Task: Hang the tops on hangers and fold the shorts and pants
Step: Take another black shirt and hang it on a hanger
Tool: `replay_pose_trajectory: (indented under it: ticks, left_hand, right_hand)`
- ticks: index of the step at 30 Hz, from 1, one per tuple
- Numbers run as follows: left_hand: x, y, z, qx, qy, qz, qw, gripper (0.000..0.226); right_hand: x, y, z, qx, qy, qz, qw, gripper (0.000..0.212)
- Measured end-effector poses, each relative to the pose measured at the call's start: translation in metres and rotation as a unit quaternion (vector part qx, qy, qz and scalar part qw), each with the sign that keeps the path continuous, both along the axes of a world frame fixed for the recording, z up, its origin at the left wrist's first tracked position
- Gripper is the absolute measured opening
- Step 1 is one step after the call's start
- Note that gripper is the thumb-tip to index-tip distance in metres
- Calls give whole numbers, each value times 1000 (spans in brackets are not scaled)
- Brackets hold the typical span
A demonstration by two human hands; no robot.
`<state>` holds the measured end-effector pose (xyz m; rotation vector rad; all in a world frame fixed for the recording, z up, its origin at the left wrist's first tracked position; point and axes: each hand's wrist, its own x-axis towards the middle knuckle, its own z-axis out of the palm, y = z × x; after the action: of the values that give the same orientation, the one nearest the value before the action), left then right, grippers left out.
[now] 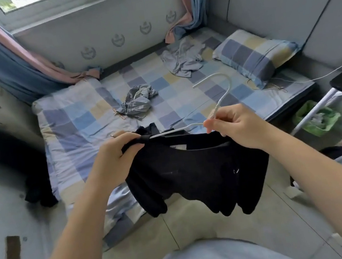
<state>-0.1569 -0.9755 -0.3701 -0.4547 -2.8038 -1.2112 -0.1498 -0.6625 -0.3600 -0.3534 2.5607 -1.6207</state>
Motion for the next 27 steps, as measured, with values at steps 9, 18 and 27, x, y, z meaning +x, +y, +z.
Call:
replay_pose_trajectory:
  ticks: [9, 18, 27]
  left_hand:
    - [4, 18, -24, 52, -17, -29, 998, 42]
    - [24, 28, -74, 103, -39, 192, 975, 37]
    - [13, 8, -41, 116, 111, 207, 965, 30]
  right_hand:
    - [17, 7, -6, -26, 32, -75, 996, 44]
    - [32, 24, -8, -76, 28, -141, 987, 49]
    - [43, 34, -16, -18, -35, -70, 997, 48]
